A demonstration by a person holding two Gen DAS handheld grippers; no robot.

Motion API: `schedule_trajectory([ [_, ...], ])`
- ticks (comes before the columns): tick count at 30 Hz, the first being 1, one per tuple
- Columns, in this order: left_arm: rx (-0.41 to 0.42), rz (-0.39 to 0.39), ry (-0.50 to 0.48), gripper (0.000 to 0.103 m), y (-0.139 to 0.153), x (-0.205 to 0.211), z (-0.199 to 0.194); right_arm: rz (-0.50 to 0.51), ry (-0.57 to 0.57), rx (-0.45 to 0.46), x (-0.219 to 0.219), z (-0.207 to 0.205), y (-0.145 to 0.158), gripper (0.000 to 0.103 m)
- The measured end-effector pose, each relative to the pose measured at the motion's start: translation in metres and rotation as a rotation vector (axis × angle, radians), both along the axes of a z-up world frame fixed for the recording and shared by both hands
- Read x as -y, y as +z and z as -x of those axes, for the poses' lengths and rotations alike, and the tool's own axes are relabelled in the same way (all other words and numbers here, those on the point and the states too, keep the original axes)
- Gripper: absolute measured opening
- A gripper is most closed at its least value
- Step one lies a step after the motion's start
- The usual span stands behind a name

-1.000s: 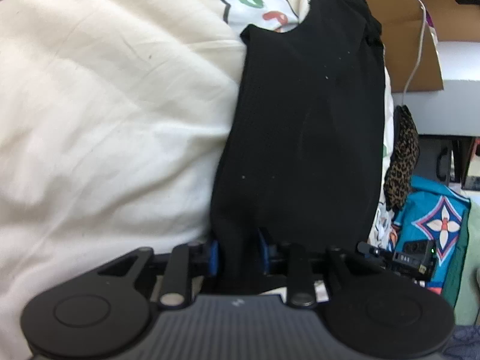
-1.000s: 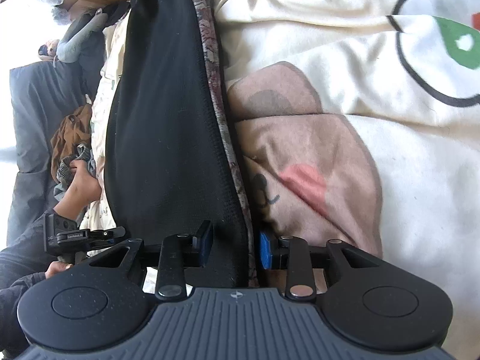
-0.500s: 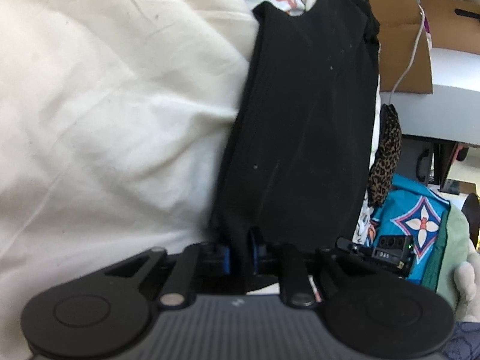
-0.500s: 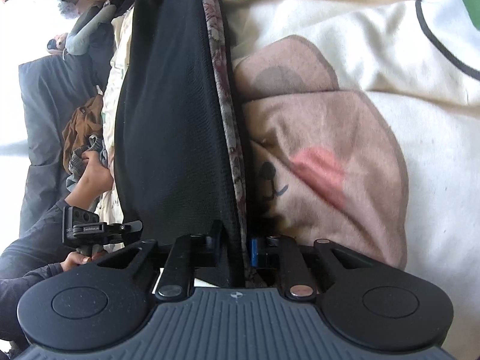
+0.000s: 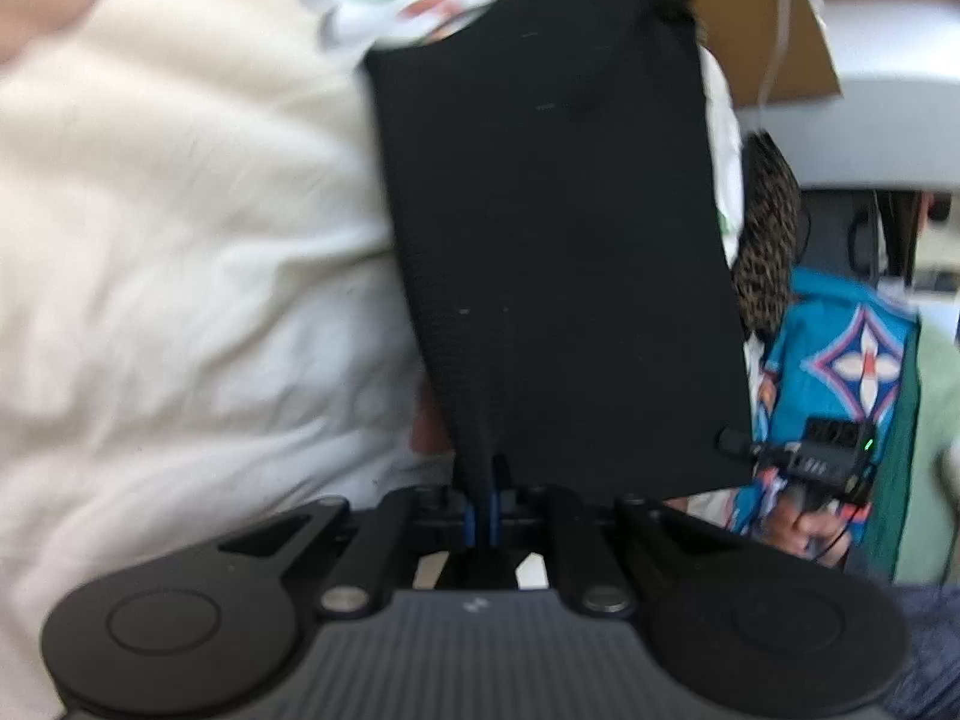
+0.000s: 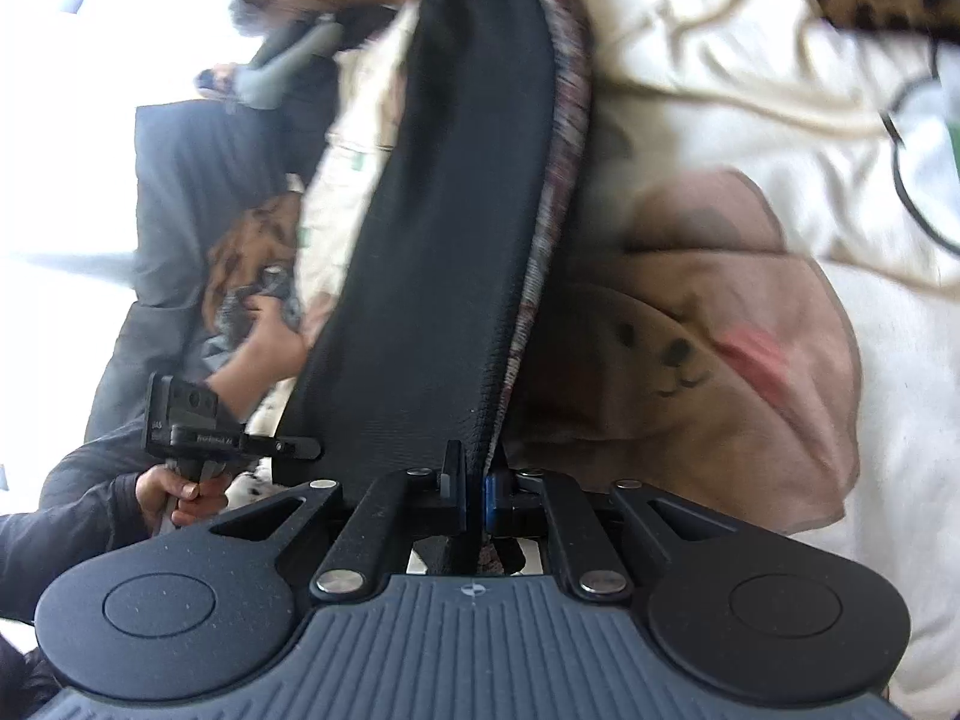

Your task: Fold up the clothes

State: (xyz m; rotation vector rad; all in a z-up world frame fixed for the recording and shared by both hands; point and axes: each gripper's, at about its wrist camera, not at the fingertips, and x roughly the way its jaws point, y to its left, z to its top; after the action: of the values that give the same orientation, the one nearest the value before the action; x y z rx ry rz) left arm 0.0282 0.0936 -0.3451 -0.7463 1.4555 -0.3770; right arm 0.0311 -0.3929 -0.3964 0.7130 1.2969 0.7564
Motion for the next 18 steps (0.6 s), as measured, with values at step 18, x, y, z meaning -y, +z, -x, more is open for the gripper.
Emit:
schedule_trajectory([
  [18,0.072,-0.007,0.022,0.004,0.119,-0.009,0.038,-0.061,0.020,0.221,0.016,0.032,0.116,0.004],
])
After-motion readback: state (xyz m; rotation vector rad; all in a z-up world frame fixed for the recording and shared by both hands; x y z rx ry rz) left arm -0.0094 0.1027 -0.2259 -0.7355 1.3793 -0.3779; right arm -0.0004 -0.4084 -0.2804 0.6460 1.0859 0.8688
